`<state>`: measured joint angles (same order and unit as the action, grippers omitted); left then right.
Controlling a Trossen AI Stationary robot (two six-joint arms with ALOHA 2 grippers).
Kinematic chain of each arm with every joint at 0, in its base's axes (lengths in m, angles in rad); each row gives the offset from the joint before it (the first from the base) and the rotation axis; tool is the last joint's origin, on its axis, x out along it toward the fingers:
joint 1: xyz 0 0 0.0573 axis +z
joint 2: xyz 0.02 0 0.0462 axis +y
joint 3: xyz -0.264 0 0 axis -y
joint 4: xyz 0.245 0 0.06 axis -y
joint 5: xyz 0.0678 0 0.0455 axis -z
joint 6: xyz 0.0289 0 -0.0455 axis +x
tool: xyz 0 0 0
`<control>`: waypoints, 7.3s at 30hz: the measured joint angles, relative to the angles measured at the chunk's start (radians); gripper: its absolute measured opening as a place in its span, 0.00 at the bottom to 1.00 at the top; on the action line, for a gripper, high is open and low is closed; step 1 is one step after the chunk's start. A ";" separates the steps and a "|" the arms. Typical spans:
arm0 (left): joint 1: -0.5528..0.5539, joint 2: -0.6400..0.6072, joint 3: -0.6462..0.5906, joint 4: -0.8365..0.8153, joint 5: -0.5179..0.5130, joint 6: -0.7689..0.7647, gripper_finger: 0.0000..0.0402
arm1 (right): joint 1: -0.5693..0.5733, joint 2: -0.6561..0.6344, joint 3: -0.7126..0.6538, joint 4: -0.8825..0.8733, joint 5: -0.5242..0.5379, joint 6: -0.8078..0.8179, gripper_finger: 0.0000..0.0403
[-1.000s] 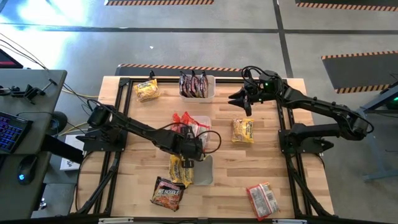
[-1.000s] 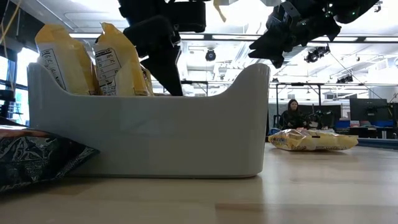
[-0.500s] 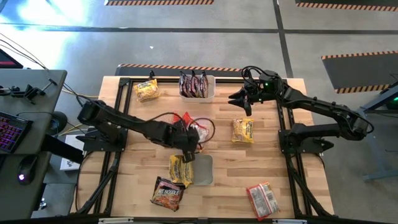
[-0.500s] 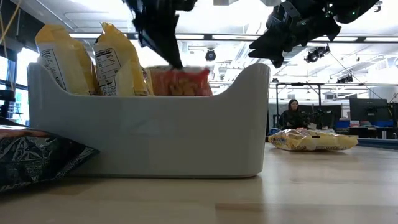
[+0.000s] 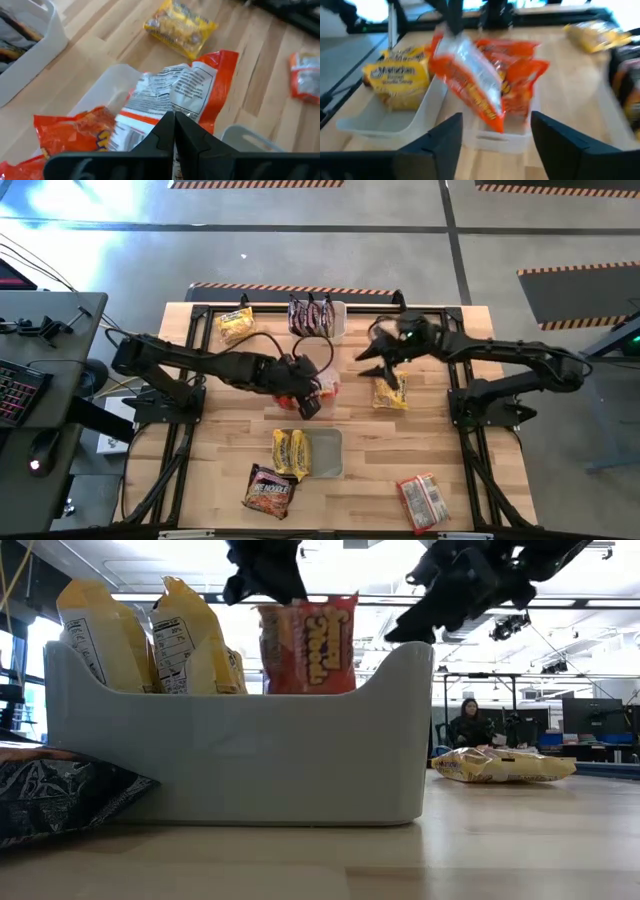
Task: Sort Maruchan noodles
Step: Put the orange noodle pack into the transparent bin
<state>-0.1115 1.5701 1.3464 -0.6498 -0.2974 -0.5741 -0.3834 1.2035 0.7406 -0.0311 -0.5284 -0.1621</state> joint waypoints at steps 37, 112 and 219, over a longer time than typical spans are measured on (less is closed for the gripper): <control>0.087 -0.236 0.000 0.178 0.000 -0.010 0.00 | 0.076 0.310 0.016 0.800 0.128 0.155 0.64; 0.228 -0.241 0.000 0.176 0.136 0.237 0.58 | 0.027 0.413 0.868 -0.711 0.079 -0.105 0.20; 0.321 -0.366 -0.400 1.568 0.104 0.202 0.21 | 0.107 0.367 0.377 1.090 0.397 1.002 0.71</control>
<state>0.2092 1.2036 0.9460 0.9183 -0.1936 -0.3717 -0.2764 1.5707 1.1176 1.0588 -0.1312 0.8404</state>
